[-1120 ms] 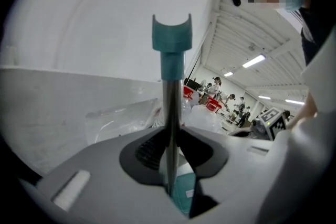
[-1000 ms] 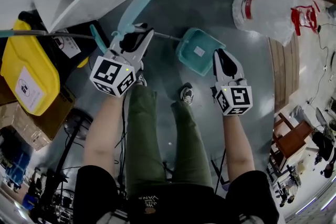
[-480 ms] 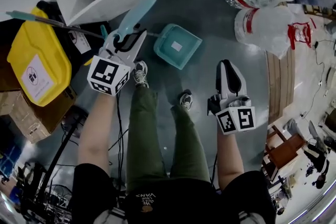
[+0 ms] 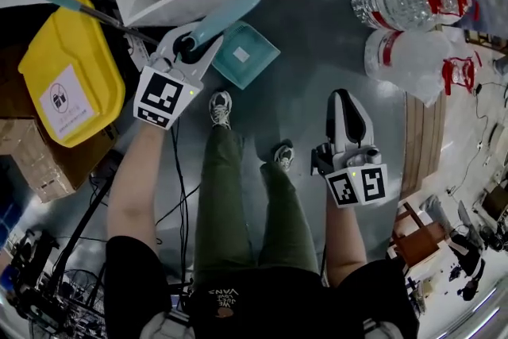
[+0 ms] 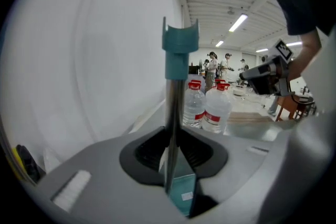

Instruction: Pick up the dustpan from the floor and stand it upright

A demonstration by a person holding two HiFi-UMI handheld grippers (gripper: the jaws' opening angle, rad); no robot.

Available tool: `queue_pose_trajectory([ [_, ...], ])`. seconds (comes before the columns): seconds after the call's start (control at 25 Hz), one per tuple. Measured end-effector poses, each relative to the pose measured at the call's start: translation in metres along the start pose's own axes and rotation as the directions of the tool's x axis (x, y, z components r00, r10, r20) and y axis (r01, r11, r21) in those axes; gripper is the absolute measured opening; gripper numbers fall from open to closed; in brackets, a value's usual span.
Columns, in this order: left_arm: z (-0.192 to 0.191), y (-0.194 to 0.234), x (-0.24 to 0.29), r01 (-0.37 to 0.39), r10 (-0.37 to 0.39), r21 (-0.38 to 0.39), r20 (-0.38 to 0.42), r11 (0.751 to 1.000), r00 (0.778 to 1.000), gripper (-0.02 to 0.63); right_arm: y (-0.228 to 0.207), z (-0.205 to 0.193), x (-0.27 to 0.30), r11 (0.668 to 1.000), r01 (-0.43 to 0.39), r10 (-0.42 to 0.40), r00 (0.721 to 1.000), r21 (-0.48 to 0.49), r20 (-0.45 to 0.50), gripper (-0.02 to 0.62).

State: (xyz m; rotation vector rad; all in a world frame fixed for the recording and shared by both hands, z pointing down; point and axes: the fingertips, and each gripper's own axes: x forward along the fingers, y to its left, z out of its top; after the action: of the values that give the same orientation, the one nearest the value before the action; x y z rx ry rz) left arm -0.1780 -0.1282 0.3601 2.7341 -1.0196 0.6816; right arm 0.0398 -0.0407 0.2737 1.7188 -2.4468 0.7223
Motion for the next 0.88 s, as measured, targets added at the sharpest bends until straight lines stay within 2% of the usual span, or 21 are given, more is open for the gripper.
queue_pose_trajectory([
  [0.24, -0.005, 0.022, -0.008, 0.015, -0.011, 0.1, -0.039, 0.995, 0.999, 0.14, 0.011, -0.005, 0.007, 1.0, -0.027, 0.027, 0.999, -0.003, -0.022, 0.034],
  [0.52, -0.013, 0.046, -0.02, 0.004, 0.009, 0.169, -0.079, 0.986, 0.997, 0.14, 0.026, -0.003, 0.015, 0.999, -0.046, 0.046, 0.998, -0.004, -0.037, 0.034],
  [0.88, -0.017, 0.047, -0.009, 0.022, 0.015, 0.258, -0.143, 0.966, 0.99, 0.144, 0.043, -0.004, 0.022, 0.995, -0.094, 0.092, 0.993, -0.028, -0.071, 0.034],
])
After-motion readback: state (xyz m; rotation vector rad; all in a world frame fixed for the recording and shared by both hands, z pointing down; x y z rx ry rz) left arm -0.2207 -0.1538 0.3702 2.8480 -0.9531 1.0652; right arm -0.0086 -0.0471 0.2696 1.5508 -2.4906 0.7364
